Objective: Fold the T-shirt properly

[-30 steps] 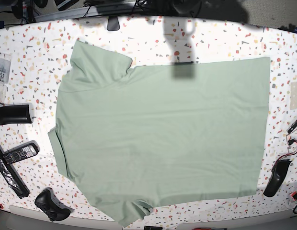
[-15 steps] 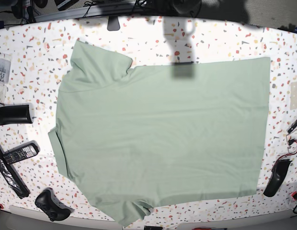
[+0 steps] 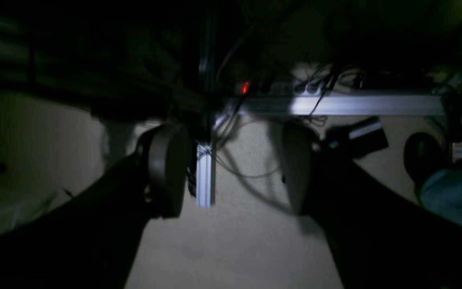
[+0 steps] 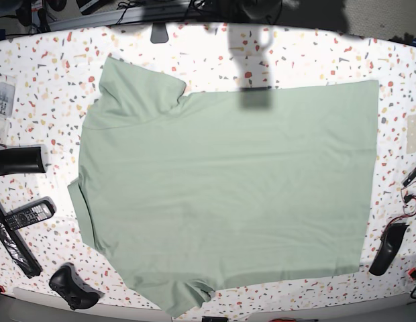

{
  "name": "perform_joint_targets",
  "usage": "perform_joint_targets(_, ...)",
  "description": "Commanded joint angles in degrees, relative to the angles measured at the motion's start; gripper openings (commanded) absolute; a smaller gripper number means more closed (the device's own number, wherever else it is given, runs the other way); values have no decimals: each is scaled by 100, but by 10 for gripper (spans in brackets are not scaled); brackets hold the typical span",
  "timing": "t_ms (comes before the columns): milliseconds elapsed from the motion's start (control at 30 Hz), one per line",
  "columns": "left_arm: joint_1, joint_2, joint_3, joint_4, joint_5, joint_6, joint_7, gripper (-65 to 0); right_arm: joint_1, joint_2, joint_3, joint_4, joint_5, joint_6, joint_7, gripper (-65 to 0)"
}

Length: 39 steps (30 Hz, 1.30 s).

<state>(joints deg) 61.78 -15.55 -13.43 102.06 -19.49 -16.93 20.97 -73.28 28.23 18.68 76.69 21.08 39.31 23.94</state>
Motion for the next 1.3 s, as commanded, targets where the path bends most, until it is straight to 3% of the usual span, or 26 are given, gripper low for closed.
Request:
perform_joint_targets(0,92,-37,-98,221,-26,-17,-120,-358,-142,13,173,153,35,69,44,-295)
perform_joint_targets(367,63,-37,-271,1829,-11,-20,-120,-358,7,-15,769,1690,11,69,-46,-294)
perform_joint_targets(500,-164,-37,-271,2149,-11,-22,136,-358,238,-15,944,2264,15,69,-232,-295)
perform_joint_targets(733,-734,-39,-271,2212,59,-105,177,-358,988,-114,992,3099,15,69,-1810,-295)
perform_joint_targets(833,-988,-90,-269,2212,407,-782,177,-358,1266,-195,992,3366,2,69,-2177,-295)
perform_joint_targets(933,-1298,-369,-260,2210,868,-1447,170,-358,1541,-190,992,3681,-345,69,-2540,-295)
perform_joint_targets(1100,-1705,-1346,-260,2203,1976,-1569,13,-358,1773,-190,992,4345,-1384,69,-2629,-294)
perform_joint_targets(1167,-1692,-1770,-260,2203,2352,-1620,-463,-358,1821,-190,992,4625,-1762,69,-2511,-295)
perform_joint_targets(1267,-1687,-2218,-260,2199,2874,-2033,-981,-358,1834,-190,992,5060,-2417,69,-2420,-294)
